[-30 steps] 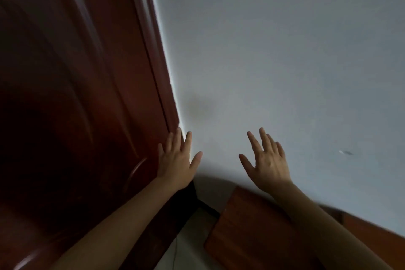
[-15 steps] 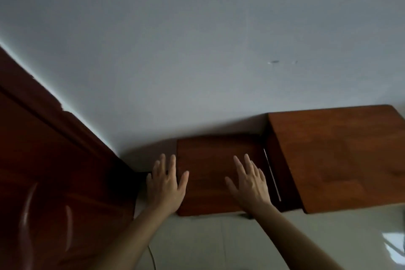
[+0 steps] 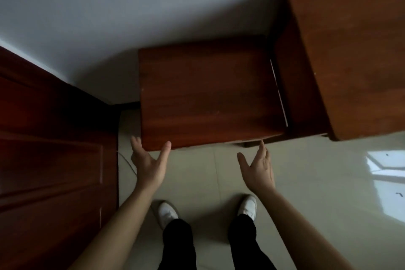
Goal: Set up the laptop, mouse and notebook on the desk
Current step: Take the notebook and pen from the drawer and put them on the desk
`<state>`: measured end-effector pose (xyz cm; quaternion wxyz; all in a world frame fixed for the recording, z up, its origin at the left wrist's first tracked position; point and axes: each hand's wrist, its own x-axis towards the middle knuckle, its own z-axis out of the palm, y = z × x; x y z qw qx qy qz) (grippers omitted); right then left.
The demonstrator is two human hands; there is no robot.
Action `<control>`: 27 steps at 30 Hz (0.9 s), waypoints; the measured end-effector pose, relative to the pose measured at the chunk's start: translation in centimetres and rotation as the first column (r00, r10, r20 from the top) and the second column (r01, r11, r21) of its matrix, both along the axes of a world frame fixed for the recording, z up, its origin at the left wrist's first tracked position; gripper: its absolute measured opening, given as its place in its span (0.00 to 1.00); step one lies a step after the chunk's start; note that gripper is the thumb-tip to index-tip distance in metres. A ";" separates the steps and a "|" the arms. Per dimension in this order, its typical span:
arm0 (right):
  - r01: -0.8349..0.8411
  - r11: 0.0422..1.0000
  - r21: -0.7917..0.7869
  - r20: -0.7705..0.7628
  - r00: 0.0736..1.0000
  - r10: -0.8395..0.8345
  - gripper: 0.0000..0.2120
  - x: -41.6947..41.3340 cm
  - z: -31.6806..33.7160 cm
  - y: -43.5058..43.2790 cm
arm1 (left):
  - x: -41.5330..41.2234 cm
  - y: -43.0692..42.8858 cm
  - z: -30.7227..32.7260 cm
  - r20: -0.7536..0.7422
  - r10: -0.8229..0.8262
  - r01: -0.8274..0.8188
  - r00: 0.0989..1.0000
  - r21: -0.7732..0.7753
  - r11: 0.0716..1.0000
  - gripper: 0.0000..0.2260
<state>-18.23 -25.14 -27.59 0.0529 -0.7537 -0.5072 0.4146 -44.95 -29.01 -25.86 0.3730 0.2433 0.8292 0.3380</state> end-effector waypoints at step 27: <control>0.501 0.865 0.020 -0.247 0.841 -0.481 0.29 3.8 -9.9 0.0 | 0.8 -4.5 -11.2 0.210 0.067 -0.047 0.975 -0.100 0.994 0.23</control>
